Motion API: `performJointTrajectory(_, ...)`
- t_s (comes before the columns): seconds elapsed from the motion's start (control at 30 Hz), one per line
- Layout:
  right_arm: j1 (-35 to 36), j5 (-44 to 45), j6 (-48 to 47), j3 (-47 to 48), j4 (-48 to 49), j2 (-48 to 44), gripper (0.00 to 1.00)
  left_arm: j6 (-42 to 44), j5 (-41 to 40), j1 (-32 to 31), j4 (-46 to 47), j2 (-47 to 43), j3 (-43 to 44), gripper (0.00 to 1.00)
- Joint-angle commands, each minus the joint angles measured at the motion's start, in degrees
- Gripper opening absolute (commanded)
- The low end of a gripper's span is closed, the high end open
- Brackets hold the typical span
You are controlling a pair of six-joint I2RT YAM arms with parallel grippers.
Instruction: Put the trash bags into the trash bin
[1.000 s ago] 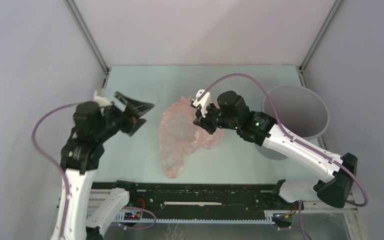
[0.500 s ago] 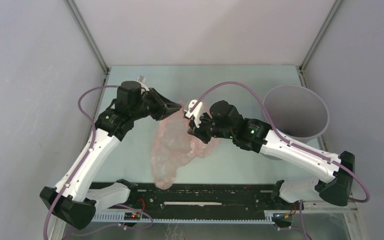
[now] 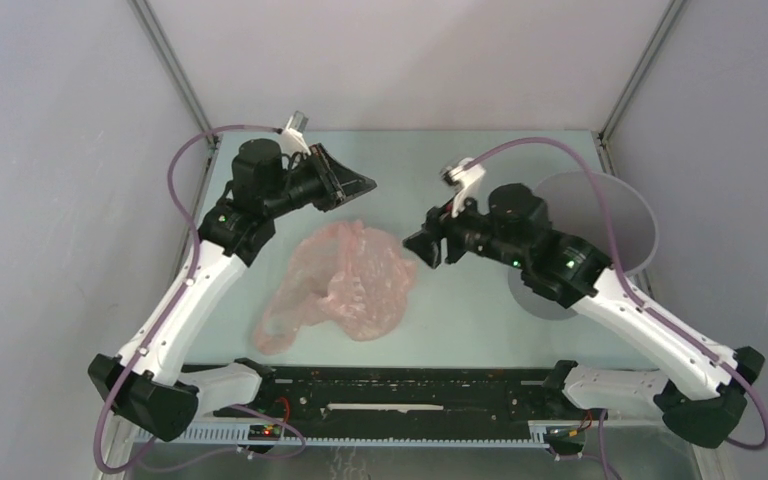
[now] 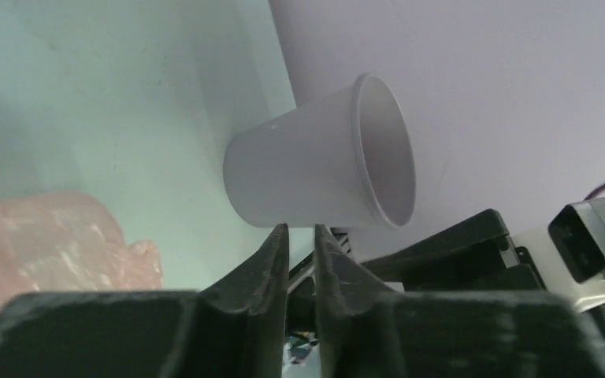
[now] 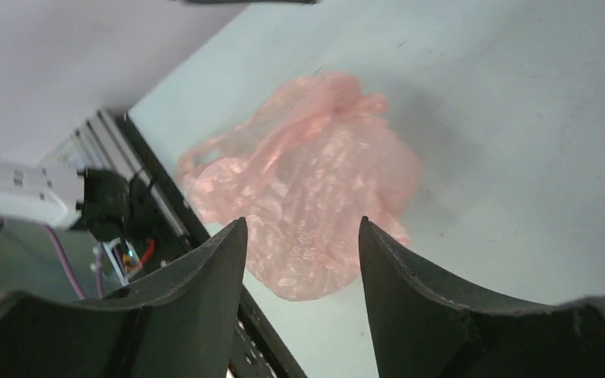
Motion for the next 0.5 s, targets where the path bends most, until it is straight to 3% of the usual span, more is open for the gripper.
performJointTrajectory(0.0, -4.0, -2.5, 9.2, -0.6, -1.1, -0.6, 0.63, 5.2, -7.4, -0.5, -22.1, -0.1, 8.0, 0.44)
performJointTrajectory(0.1, -5.6, -4.1, 13.8, -0.6, -1.4, 1.2, 0.64, 8.2, -14.1, -1.9, -28.7, -4.9, 3.0, 0.78)
performJointTrajectory(0.17, -5.9, -5.7, 15.6, -0.6, -1.3, 2.7, 0.65, 9.4, -19.5, -2.0, -32.1, -7.0, -0.1, 0.91)
performJointTrajectory(0.27, -6.2, -7.6, 16.5, -0.6, -1.2, 4.3, 0.66, 12.3, -24.9, -2.0, -34.6, -6.4, -1.2, 0.95)
performJointTrajectory(0.47, -7.6, -10.0, 17.5, -0.6, -1.4, 6.0, 0.66, 15.7, -24.1, -2.0, -34.5, 1.4, -3.0, 0.93)
